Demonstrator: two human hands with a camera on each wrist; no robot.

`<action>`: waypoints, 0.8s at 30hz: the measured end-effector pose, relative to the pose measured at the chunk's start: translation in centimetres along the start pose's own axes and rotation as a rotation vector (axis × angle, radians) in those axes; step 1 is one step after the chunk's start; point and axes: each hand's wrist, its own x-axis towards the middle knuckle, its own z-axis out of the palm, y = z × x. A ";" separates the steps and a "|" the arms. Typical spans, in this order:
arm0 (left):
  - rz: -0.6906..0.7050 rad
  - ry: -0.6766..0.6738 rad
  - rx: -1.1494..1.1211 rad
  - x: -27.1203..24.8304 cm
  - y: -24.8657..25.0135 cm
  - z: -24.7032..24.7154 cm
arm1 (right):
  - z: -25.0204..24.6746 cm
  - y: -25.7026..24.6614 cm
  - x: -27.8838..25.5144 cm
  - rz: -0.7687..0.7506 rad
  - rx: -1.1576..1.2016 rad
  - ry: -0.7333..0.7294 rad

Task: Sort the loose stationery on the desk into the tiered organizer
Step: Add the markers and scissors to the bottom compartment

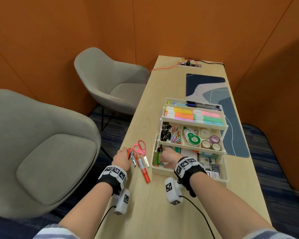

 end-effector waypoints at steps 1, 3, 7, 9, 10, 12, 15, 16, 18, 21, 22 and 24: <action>0.000 -0.006 -0.001 0.1 0.0 0.0 | 0.1 0.0 -0.1 -0.022 -0.039 -0.005; -0.003 -0.010 0.006 0.1 0.0 -0.1 | 0.3 0.0 -0.4 -0.052 -0.131 -0.005; -0.012 0.016 -0.003 -0.3 0.1 -0.6 | 0.5 -0.2 -1.3 -0.118 -0.205 -0.021; -0.011 0.044 -0.042 -0.5 0.1 -1.1 | 0.5 0.3 -2.0 -0.163 -0.236 0.013; -0.004 0.061 -0.068 -0.6 0.0 -1.4 | 0.5 0.7 -2.3 -0.198 -0.255 0.060; 0.013 0.111 -0.136 -1.0 -0.2 -2.3 | 0.5 1.6 -2.9 -0.283 -0.275 0.211; 0.059 0.197 -0.276 -2.4 0.1 -3.5 | 0.4 3.1 -4.4 -0.422 -0.199 0.405; 0.086 0.204 -0.334 -3.3 0.6 -3.7 | 0.3 3.6 -5.0 -0.449 -0.147 0.427; 0.161 0.154 -0.417 -5.4 2.2 -3.8 | 0.4 4.0 -6.3 -0.467 0.010 0.364; 0.290 0.032 -0.332 -7.8 5.1 -2.7 | 0.8 3.8 -8.5 -0.411 0.329 0.135; 0.311 0.018 -0.290 -8.0 5.8 -2.1 | 0.9 3.7 -8.8 -0.391 0.384 0.091; 0.319 -0.014 -0.269 -8.0 6.9 -1.1 | 0.9 3.7 -8.8 -0.363 0.421 0.083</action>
